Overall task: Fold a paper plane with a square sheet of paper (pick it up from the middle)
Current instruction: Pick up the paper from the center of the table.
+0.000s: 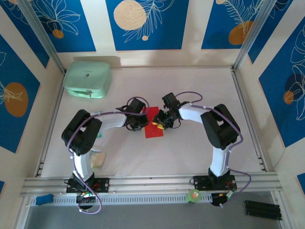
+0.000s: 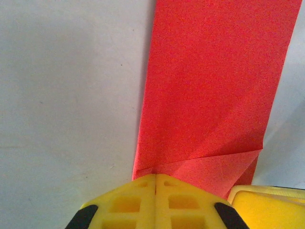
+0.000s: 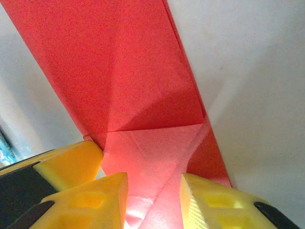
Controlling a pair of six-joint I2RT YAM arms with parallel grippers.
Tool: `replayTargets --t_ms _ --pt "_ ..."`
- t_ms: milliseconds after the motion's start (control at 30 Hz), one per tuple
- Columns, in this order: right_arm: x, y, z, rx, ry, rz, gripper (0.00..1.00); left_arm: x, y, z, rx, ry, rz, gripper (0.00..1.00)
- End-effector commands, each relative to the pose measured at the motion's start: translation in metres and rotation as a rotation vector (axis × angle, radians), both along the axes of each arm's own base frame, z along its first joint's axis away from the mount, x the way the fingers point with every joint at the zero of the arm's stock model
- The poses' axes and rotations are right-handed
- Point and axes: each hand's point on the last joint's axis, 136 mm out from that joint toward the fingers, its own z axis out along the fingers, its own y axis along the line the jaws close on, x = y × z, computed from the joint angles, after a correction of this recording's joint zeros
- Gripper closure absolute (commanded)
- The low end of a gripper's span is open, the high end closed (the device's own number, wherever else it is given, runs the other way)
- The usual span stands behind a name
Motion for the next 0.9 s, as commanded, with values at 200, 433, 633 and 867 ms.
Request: replayTargets --t_ms 200,433,633,867 --pt "0.002 0.014 0.002 0.051 -0.016 0.030 0.72 -0.016 0.019 -0.022 0.063 0.072 0.031 0.96" --pt "0.002 0.017 0.007 0.083 -0.042 0.040 0.74 -0.017 0.020 -0.024 0.064 0.075 0.037 0.96" --pt "-0.002 0.015 0.007 0.091 -0.056 0.052 0.76 -0.017 0.020 -0.024 0.064 0.075 0.037 0.96" --pt "-0.005 0.016 0.004 0.106 -0.072 0.071 0.84 -0.016 0.019 -0.020 0.058 0.070 0.038 0.96"
